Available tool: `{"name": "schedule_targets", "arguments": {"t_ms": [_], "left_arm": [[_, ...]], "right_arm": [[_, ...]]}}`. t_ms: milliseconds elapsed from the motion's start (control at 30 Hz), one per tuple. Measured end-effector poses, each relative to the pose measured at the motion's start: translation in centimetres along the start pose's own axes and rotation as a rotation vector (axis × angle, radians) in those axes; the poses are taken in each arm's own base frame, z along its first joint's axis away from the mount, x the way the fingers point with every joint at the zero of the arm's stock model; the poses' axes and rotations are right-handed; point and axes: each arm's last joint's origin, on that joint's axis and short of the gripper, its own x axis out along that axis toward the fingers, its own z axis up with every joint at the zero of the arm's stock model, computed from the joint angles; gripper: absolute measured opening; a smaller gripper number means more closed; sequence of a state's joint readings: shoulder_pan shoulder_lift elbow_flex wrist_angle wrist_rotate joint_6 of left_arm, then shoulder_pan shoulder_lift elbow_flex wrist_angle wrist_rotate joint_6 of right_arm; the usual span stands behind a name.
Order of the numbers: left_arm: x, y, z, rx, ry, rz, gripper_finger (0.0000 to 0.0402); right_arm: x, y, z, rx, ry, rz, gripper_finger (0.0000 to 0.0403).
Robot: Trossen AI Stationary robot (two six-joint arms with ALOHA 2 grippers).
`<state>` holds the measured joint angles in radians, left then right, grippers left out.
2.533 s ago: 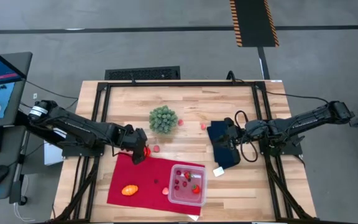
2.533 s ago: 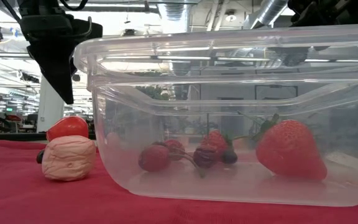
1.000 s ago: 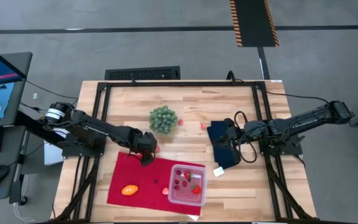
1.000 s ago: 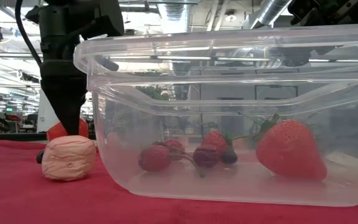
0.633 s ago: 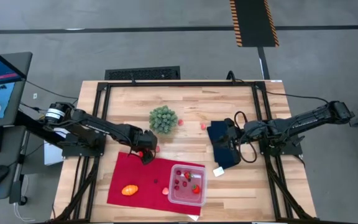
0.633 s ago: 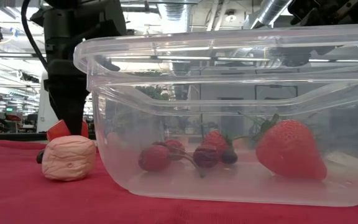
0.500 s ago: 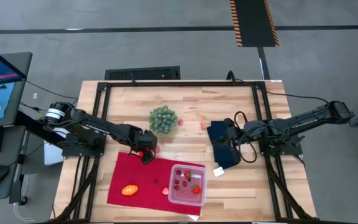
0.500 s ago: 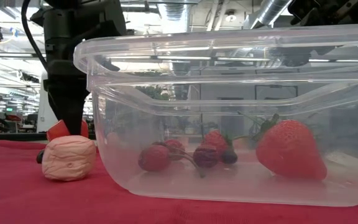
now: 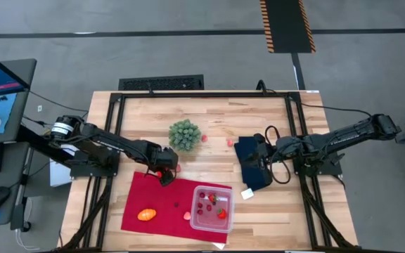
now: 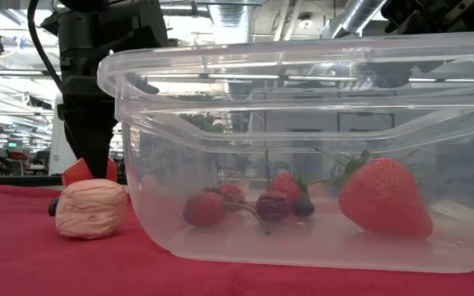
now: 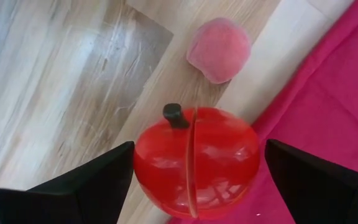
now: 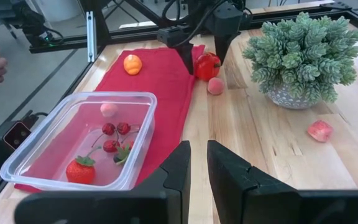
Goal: Pick and placing Produce into tupperware
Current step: Put the apple into the transparent bin
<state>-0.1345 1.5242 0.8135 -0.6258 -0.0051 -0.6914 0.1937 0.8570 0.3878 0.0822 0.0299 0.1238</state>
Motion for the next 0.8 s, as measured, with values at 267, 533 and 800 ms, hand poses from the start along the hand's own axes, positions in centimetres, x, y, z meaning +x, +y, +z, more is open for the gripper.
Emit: {"name": "schedule_targets", "arguments": {"t_ms": [267, 533, 800], "left_arm": [[-0.01, 0.49, 0.36, -0.045, -0.001, 0.006, 0.0289], [-0.05, 0.79, 0.66, -0.053, -0.008, 0.005, 0.0259], [-0.05, 0.7, 0.64, -0.06, 0.006, -0.018, 0.0298]], "right_arm": [[0.01, 0.0, 0.0, 0.0, 0.0, 0.0, 0.0077], [0.01, 0.01, 0.0, 0.0, 0.0, 0.0, 0.0077], [0.0, 0.0, 0.0, 0.0, 0.0, 0.0, 0.0077]]}}
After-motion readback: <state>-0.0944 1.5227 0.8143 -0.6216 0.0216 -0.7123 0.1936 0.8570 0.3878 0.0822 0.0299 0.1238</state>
